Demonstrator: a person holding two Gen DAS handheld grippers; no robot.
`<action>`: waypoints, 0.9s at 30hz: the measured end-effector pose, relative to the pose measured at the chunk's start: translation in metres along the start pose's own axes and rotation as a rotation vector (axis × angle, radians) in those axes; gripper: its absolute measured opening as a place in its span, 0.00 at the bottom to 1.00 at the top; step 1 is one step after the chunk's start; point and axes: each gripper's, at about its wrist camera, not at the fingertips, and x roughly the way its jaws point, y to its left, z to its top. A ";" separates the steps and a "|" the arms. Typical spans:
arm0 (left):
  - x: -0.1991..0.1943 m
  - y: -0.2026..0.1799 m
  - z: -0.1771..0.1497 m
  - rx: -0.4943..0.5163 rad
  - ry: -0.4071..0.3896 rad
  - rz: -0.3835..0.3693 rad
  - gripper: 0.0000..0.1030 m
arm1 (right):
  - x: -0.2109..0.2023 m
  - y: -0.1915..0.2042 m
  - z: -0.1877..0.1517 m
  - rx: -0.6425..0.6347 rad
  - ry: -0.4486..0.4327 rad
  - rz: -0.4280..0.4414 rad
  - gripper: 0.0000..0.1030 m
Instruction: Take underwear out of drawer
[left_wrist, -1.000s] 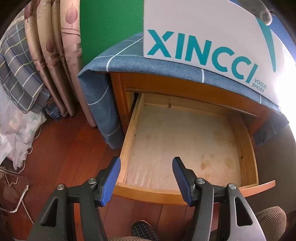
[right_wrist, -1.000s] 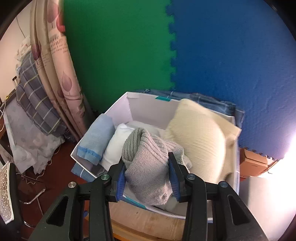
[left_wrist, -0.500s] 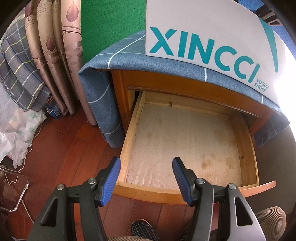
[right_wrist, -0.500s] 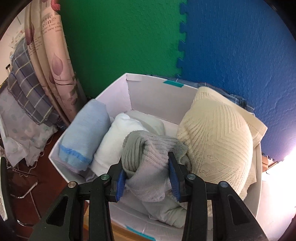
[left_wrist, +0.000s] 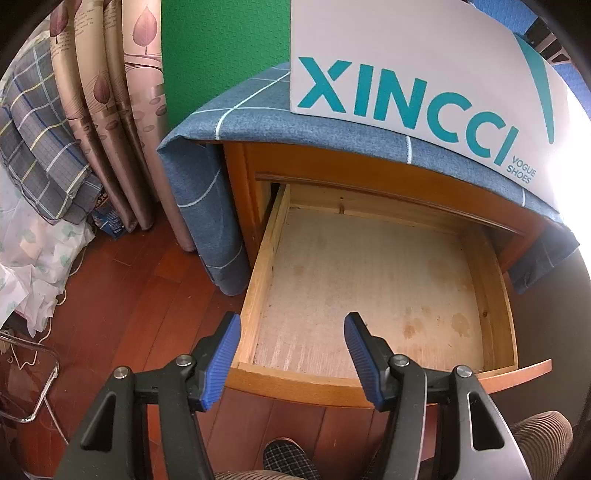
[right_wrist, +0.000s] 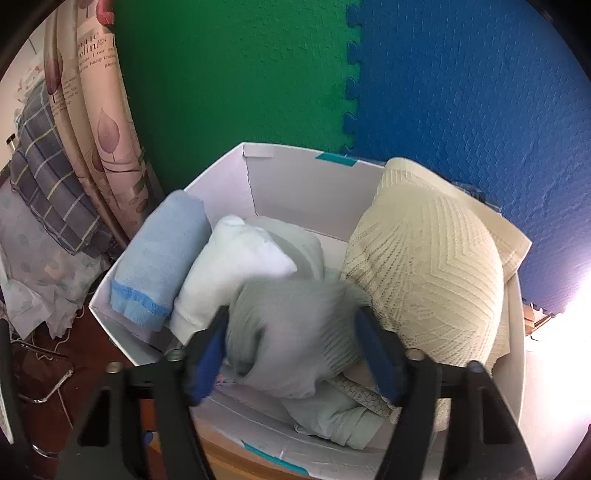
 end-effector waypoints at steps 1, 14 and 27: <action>0.000 0.000 0.000 0.000 -0.002 0.000 0.58 | -0.003 -0.001 0.001 0.004 -0.007 0.004 0.72; -0.003 0.000 -0.001 0.001 -0.010 -0.009 0.58 | -0.095 -0.003 -0.029 0.026 -0.190 -0.009 0.92; -0.016 -0.007 -0.007 0.046 -0.029 -0.057 0.58 | -0.064 -0.024 -0.193 0.144 -0.107 -0.182 0.99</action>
